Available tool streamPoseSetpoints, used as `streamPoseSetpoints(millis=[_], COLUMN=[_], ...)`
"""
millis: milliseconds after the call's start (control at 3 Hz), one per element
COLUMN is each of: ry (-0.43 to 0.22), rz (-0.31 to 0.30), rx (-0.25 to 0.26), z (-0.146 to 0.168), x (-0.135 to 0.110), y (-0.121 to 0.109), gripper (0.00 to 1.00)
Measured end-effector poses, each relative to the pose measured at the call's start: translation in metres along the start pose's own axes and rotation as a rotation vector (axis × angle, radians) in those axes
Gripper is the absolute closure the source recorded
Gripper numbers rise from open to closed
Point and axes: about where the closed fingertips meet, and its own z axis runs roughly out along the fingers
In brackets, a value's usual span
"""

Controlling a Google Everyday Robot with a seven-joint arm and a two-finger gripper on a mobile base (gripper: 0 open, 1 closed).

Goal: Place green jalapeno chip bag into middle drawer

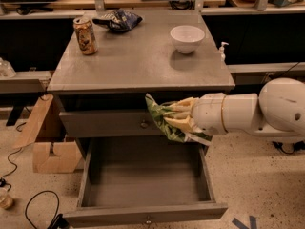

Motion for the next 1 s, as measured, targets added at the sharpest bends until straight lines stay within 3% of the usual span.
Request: streamPoseSetpoints(millis=[667, 1000], ry=[0.084, 0.111], rz=[0.110, 0.150], rx=[0.043, 0.040], z=[0.028, 0.054], x=[0.102, 0.150], y=[0.014, 0.013], gripper=[1.00, 1.00])
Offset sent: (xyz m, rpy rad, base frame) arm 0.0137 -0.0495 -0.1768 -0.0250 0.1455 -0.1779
